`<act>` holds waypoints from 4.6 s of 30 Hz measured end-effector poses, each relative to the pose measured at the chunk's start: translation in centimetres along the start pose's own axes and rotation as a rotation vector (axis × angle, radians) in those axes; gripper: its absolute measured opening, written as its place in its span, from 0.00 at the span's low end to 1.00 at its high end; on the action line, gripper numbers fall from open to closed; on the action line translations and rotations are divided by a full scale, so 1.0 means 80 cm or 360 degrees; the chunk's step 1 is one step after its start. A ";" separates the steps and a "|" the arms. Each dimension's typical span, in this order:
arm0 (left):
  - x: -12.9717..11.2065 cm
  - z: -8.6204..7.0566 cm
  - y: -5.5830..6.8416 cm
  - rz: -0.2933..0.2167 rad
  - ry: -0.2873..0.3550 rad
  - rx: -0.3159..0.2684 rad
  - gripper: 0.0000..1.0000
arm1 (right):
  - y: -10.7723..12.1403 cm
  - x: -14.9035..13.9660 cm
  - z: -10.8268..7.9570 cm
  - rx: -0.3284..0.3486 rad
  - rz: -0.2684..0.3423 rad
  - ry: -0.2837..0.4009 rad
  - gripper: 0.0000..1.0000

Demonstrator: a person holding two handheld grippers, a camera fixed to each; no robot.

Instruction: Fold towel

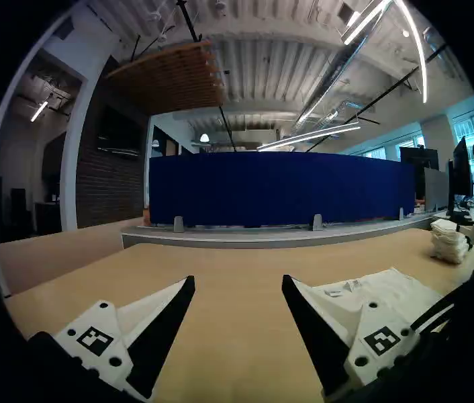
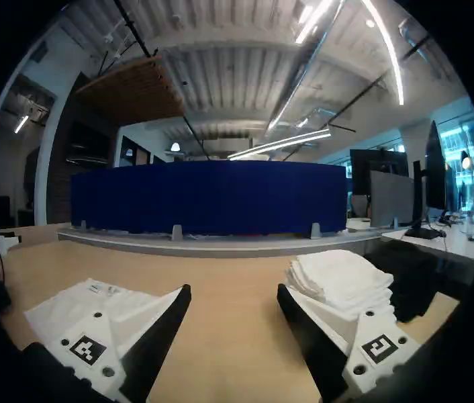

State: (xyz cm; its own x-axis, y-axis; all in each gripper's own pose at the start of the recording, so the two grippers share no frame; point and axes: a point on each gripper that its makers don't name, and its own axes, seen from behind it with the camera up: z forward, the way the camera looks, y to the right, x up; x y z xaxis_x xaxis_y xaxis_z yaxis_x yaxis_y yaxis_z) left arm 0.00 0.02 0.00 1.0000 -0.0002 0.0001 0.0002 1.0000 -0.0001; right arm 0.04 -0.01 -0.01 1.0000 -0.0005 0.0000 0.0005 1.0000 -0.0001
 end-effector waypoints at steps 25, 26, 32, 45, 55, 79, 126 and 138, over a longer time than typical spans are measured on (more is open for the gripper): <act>0.192 -0.018 0.012 0.0046 0.0024 -0.0074 0.96 | 0.001 0.207 -0.022 -0.0056 -0.0051 0.0033 1.00; 0.202 -0.019 0.012 0.0051 0.0021 -0.0075 0.96 | 0.002 0.219 -0.023 -0.0063 -0.0047 0.0039 1.00; 0.241 -0.024 0.008 0.0058 0.0028 -0.0051 0.96 | 0.006 0.260 -0.025 -0.0091 -0.0016 0.0067 1.00; 0.233 -0.023 0.045 0.0121 -0.0163 -0.0267 0.97 | -0.028 0.271 -0.015 0.0082 -0.0076 -0.0060 1.00; 0.244 -0.026 0.097 0.0251 -0.0248 -0.0572 0.96 | -0.082 0.264 -0.020 0.0387 -0.0190 -0.0228 1.00; 0.124 -0.066 0.152 0.0343 -0.0686 -0.0926 0.96 | -0.119 0.144 -0.059 0.0683 -0.0330 -0.0796 1.00; -0.142 -0.117 0.165 0.0452 -0.1241 -0.1145 0.96 | -0.146 -0.135 -0.143 0.0902 -0.0410 -0.1301 1.00; -0.163 -0.122 0.172 0.0476 -0.1304 -0.1163 0.84 | -0.142 -0.157 -0.162 0.0928 -0.0417 -0.1378 0.76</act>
State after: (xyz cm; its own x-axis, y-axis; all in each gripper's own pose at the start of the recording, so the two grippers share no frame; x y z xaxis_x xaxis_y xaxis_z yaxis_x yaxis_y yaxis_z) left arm -13.05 13.76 -9.77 0.6593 0.5067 0.5555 0.0302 0.7203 -0.6930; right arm -12.53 -11.33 -13.01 0.6286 -0.4433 0.6390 -0.0144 0.8149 0.5794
